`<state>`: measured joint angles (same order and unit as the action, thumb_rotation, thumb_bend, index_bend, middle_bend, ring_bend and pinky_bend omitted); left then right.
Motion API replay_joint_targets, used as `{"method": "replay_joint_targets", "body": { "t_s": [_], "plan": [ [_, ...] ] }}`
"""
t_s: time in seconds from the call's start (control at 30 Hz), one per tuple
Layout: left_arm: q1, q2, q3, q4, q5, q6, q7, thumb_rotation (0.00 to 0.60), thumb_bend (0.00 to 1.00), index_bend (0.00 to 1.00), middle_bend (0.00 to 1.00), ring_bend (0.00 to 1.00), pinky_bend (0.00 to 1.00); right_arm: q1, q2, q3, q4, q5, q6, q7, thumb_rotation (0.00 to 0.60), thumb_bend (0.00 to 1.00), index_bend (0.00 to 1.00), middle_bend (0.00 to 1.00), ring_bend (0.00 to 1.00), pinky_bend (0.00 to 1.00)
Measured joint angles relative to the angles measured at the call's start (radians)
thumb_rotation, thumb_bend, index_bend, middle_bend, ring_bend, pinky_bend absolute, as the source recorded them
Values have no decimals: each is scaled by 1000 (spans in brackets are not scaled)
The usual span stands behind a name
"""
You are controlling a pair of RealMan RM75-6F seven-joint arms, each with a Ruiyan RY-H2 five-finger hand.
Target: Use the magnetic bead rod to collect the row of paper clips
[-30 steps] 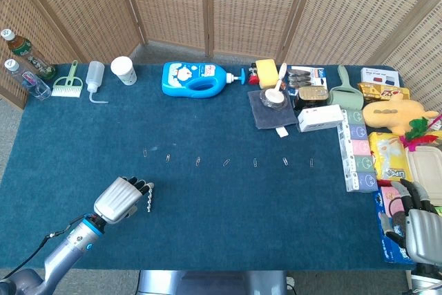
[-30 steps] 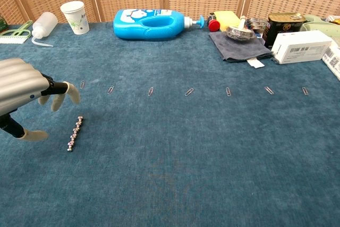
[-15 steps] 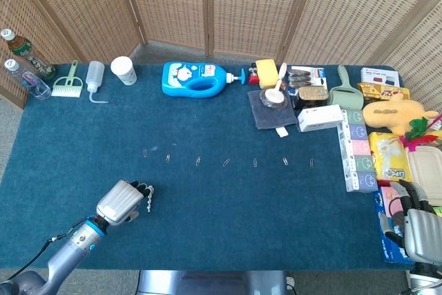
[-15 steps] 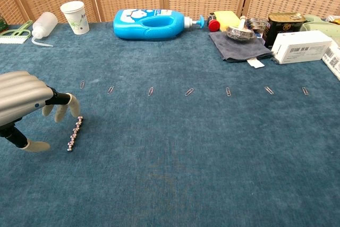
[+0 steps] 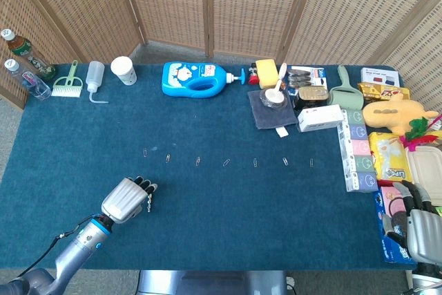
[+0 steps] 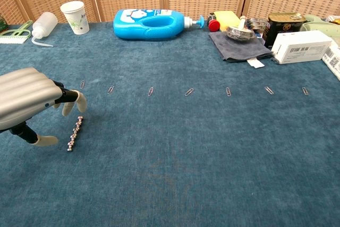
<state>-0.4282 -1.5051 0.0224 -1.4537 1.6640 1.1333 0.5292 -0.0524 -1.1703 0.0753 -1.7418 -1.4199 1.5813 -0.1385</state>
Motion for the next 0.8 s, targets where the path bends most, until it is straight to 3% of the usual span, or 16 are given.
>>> {"method": "replay_joint_targets", "body": {
  "t_s": [0.8],
  "plan": [
    [-17, -75, 1, 69, -27, -4, 69, 600, 137, 329, 462, 447, 758, 0, 2, 2, 34, 15, -26, 61, 600, 395, 184, 176, 94, 355]
  ]
}}
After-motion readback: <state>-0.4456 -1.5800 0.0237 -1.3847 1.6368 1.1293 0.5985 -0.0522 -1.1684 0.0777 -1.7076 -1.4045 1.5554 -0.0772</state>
